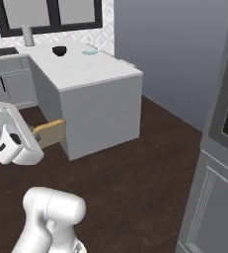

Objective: Start the toaster. Once the lever pops up, take the bread to the plate on the dining counter.

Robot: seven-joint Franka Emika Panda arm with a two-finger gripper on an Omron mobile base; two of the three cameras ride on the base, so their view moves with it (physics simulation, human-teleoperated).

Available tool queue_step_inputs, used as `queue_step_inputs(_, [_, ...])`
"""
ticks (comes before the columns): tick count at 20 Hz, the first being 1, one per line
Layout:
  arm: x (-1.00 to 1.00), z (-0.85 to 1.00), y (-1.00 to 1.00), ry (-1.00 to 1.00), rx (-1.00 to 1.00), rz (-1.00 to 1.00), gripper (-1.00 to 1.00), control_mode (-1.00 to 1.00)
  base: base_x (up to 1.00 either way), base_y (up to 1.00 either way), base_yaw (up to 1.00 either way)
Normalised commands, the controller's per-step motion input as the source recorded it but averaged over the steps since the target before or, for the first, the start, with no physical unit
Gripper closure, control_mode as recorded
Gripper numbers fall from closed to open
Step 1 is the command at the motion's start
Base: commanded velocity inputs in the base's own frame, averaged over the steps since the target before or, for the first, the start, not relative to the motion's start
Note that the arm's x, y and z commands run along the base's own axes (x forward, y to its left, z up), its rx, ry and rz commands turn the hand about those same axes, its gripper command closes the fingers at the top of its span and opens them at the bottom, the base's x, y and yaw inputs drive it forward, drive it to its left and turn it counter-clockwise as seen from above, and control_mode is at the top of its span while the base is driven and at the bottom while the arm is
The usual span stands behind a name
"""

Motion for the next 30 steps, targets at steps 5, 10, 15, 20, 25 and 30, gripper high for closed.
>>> queue_step_inputs(5, [0.0, 0.0, 0.0, 0.0, 0.0, 0.0, 1.0, 1.0, 1.0, -0.6, -0.16])
queue_step_inputs(10, [0.0, 0.0, 0.0, 0.0, 0.0, 0.0, 1.0, 1.0, 1.0, -0.6, -0.12])
queue_step_inputs(15, [0.0, 0.0, 0.0, 0.0, 0.0, 0.0, 1.0, 1.0, 1.0, 0.2, -0.16])
queue_step_inputs(20, [0.0, 0.0, 0.0, 0.0, 0.0, 0.0, 1.0, 1.0, 1.0, 0.46, -0.22])
queue_step_inputs(25, [0.0, 0.0, 0.0, 0.0, 0.0, 0.0, 1.0, 1.0, 1.0, 0.22, -0.23])
queue_step_inputs(30, [0.0, 0.0, 0.0, 0.0, 0.0, 0.0, 1.0, 1.0, 1.0, -0.02, -0.13])
